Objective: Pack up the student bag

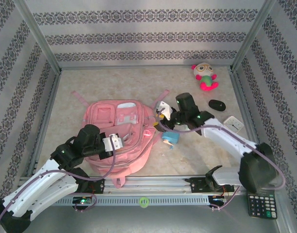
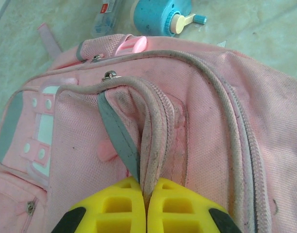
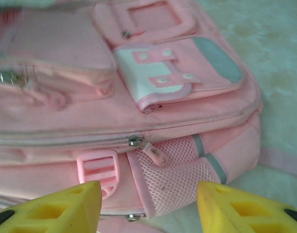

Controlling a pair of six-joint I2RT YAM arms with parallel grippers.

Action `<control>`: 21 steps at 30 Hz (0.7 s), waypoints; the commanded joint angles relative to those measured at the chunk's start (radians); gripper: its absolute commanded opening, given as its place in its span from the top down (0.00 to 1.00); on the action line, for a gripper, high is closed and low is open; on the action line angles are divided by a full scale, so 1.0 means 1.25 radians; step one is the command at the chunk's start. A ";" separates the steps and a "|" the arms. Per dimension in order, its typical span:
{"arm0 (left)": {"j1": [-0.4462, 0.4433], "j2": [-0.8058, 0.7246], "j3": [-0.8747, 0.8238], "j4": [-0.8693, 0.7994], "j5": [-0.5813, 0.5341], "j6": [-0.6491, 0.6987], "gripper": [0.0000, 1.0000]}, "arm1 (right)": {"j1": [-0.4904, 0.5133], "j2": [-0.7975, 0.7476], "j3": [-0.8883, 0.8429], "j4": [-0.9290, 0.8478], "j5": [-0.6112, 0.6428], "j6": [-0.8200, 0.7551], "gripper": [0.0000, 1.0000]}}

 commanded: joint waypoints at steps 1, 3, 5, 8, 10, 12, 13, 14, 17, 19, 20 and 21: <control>0.014 -0.033 0.029 0.068 0.038 0.031 1.00 | 0.010 0.094 0.079 -0.176 -0.048 -0.262 0.44; 0.018 -0.036 0.027 0.083 0.042 0.034 1.00 | 0.017 0.154 0.129 -0.221 -0.061 -0.309 0.43; 0.022 -0.035 0.031 0.089 0.047 0.039 1.00 | 0.022 0.213 0.188 -0.270 -0.086 -0.347 0.40; 0.026 -0.036 0.037 0.091 0.050 0.052 1.00 | 0.022 0.282 0.242 -0.319 -0.117 -0.379 0.39; 0.027 -0.037 0.044 0.084 0.055 0.063 1.00 | 0.013 0.317 0.274 -0.340 -0.132 -0.380 0.39; 0.027 -0.037 0.051 0.084 0.055 0.069 1.00 | 0.010 0.351 0.312 -0.380 -0.147 -0.378 0.39; 0.027 -0.037 0.052 0.085 0.053 0.075 1.00 | 0.010 0.367 0.330 -0.409 -0.158 -0.390 0.40; 0.027 -0.037 0.054 0.088 0.050 0.078 1.00 | 0.011 0.381 0.345 -0.429 -0.168 -0.395 0.40; 0.028 -0.031 0.055 0.100 0.050 0.086 1.00 | 0.014 0.411 0.374 -0.456 -0.191 -0.382 0.41; 0.028 -0.025 0.053 0.107 0.054 0.086 1.00 | 0.019 0.433 0.395 -0.457 -0.188 -0.352 0.41; 0.027 -0.024 0.052 0.108 0.057 0.085 1.00 | 0.020 0.448 0.409 -0.457 -0.180 -0.324 0.41; 0.028 -0.024 0.052 0.113 0.060 0.082 1.00 | 0.020 0.462 0.424 -0.461 -0.175 -0.301 0.41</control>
